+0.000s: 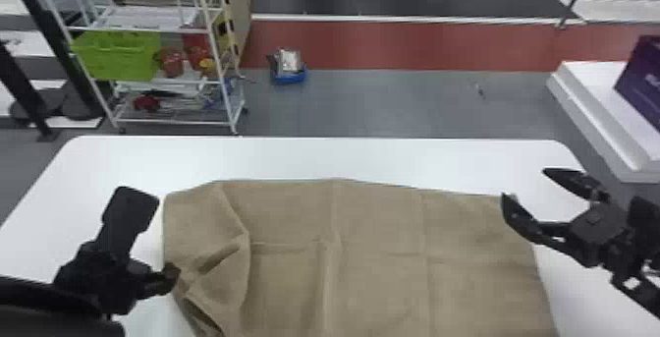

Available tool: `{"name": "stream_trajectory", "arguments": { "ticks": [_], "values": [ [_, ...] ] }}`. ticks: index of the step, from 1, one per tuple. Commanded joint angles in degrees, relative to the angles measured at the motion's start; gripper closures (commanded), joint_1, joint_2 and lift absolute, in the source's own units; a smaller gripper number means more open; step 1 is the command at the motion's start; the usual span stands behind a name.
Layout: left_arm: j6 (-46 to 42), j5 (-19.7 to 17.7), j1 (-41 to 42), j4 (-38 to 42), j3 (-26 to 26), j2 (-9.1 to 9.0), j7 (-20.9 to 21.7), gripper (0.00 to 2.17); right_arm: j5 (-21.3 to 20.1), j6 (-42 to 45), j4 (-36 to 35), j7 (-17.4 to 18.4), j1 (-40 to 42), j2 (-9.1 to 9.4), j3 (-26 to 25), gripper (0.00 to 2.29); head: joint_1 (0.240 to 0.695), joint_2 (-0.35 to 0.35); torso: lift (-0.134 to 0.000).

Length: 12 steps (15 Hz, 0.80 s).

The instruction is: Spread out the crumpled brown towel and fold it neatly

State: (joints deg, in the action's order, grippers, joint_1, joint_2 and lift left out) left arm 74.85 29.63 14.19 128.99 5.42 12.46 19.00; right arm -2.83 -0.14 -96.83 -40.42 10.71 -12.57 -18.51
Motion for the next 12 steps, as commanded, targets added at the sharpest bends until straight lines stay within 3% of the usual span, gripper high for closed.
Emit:
{"name": "stream_trajectory", "arguments": {
  "ticks": [1,12],
  "values": [
    [0.0,0.5,0.3,0.3,0.6,0.02,-0.4,0.2,0.0,0.0,0.2,0.1,-0.1,0.0,0.2,0.13,0.695,-0.001,-0.122],
    [1.1,5.2,0.8,3.2,5.9,-0.33,1.3,0.2,0.1,0.4,0.8,0.1,0.2,0.09,-0.2,0.13,0.695,-0.049,-0.122]
  ]
}}
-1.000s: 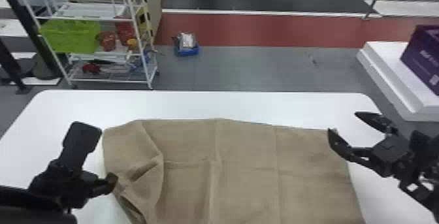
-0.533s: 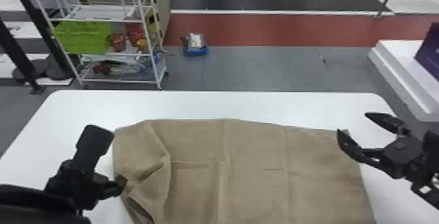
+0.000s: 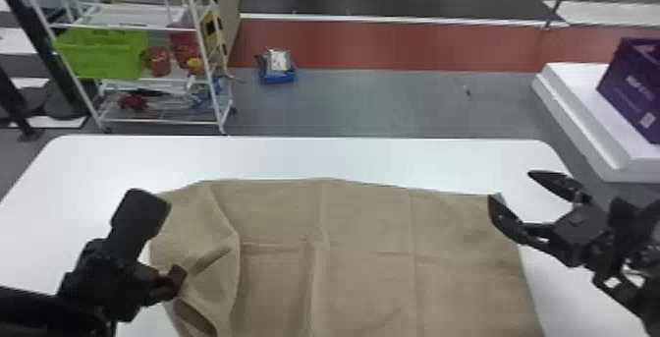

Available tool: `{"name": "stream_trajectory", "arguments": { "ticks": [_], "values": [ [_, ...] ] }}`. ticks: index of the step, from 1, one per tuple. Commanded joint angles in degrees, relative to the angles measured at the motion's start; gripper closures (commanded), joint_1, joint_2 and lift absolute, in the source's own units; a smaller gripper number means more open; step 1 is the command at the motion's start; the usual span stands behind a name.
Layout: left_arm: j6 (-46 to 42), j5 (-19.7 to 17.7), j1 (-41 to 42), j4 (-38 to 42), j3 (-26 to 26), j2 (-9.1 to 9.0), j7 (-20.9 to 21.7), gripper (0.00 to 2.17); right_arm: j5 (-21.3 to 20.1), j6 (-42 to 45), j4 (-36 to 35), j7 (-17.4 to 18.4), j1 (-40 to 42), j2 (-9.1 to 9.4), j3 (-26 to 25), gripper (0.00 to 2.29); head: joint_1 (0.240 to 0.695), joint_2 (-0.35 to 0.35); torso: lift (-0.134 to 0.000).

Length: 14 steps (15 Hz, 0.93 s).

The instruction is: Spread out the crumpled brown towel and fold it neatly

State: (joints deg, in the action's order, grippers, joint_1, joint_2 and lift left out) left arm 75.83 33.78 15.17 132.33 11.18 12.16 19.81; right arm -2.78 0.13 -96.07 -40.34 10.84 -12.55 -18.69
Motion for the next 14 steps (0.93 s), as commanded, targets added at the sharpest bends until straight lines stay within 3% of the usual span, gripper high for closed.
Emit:
{"name": "stream_trajectory", "arguments": {
  "ticks": [1,7,14],
  "values": [
    [0.1,1.2,-0.5,-0.7,0.2,0.23,0.7,0.2,0.1,0.1,0.0,0.0,0.1,0.07,0.0,0.13,0.695,-0.051,-0.122],
    [-0.1,1.7,-2.2,-5.3,0.1,1.11,0.8,0.2,0.1,0.1,0.1,0.1,0.1,0.15,0.0,0.13,0.695,-0.033,-0.122],
    [-0.3,2.7,-4.4,-9.0,-2.0,3.39,0.7,0.2,0.1,0.4,0.2,0.1,0.1,0.24,0.0,0.13,0.695,0.002,-0.122]
  ]
}}
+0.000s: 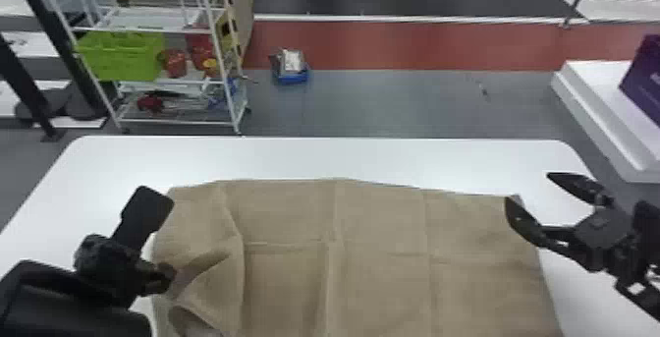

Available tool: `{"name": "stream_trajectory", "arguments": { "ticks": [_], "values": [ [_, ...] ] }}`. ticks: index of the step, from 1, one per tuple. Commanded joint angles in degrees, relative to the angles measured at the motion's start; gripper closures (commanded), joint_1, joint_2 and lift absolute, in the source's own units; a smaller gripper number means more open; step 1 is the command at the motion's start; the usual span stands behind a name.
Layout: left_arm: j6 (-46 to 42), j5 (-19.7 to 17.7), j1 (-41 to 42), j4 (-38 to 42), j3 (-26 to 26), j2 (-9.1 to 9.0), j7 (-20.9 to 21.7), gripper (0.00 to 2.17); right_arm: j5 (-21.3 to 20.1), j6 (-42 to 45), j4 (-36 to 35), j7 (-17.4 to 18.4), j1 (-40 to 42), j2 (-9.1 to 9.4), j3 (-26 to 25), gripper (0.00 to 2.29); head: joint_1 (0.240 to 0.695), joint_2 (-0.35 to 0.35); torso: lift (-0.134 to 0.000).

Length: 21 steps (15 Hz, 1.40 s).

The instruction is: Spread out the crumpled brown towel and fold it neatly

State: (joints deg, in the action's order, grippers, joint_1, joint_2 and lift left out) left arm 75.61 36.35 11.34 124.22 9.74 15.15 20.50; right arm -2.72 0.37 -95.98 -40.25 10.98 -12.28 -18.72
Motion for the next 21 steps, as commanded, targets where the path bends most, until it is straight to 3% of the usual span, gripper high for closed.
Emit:
{"name": "stream_trajectory", "arguments": {
  "ticks": [1,13,21],
  "values": [
    [-0.6,0.1,-1.0,-1.4,-1.0,0.4,0.0,0.2,0.0,0.2,0.2,0.0,0.0,0.06,0.0,0.13,0.695,0.01,-0.122],
    [-3.4,1.8,-7.6,-11.8,-3.8,2.34,-0.6,0.2,1.1,0.9,-0.2,-0.1,0.4,0.15,-0.3,0.13,0.695,0.088,-0.122],
    [-4.3,1.5,0.4,-4.2,-9.6,3.74,0.3,0.2,2.3,0.9,-1.1,-0.4,0.5,0.15,0.2,0.13,0.695,0.134,-0.122]
  ]
}}
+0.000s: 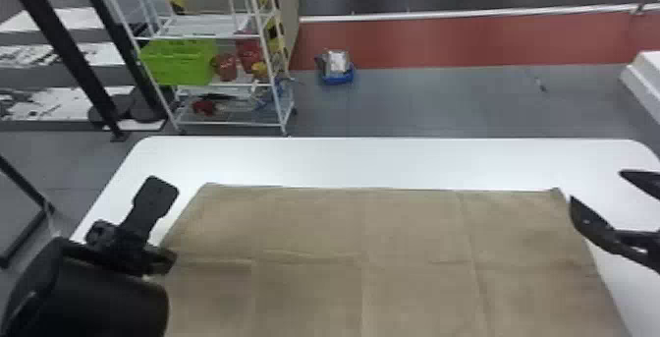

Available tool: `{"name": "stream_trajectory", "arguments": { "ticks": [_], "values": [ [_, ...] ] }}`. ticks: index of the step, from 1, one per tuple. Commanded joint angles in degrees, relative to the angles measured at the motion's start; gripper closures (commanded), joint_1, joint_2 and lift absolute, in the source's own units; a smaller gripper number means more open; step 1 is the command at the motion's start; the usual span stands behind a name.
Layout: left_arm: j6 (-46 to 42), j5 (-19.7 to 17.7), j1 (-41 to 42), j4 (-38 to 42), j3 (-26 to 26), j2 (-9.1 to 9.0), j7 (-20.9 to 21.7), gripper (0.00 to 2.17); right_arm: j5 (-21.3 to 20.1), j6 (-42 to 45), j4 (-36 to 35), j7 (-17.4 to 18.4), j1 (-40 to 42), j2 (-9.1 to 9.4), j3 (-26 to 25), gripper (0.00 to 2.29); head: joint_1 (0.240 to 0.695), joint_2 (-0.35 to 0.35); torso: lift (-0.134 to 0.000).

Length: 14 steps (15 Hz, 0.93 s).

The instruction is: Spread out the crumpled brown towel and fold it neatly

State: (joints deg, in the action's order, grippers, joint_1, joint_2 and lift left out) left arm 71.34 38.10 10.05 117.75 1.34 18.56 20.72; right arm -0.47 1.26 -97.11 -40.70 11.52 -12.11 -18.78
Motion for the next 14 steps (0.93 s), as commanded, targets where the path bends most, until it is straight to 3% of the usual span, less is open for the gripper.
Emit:
{"name": "stream_trajectory", "arguments": {
  "ticks": [1,4,7,10,14],
  "values": [
    [0.2,-0.7,2.3,4.7,-2.1,0.16,0.1,0.2,0.0,-0.2,0.0,0.0,-0.2,-0.02,0.3,0.13,0.695,0.143,-0.122],
    [0.9,-4.3,-1.9,5.4,-2.4,-1.07,1.4,0.21,-0.1,-0.3,-0.3,0.0,0.2,0.07,0.5,0.13,0.695,0.153,-0.122],
    [3.3,-15.6,-9.9,-0.6,-3.7,-2.65,5.8,0.21,-0.2,-0.3,-0.5,-0.2,0.7,-0.1,-0.2,0.13,0.695,0.122,-0.122],
    [4.2,-18.2,-14.6,-6.9,-4.3,-2.91,8.1,0.21,-0.3,-0.9,-0.8,-0.2,0.8,-0.19,-0.1,0.13,0.695,0.059,-0.122],
    [3.9,-19.3,-17.3,-11.8,-5.4,-2.91,7.8,0.27,-0.2,-1.0,-0.7,-0.3,0.5,-0.46,-0.1,0.13,0.695,0.055,-0.122]
  ]
}}
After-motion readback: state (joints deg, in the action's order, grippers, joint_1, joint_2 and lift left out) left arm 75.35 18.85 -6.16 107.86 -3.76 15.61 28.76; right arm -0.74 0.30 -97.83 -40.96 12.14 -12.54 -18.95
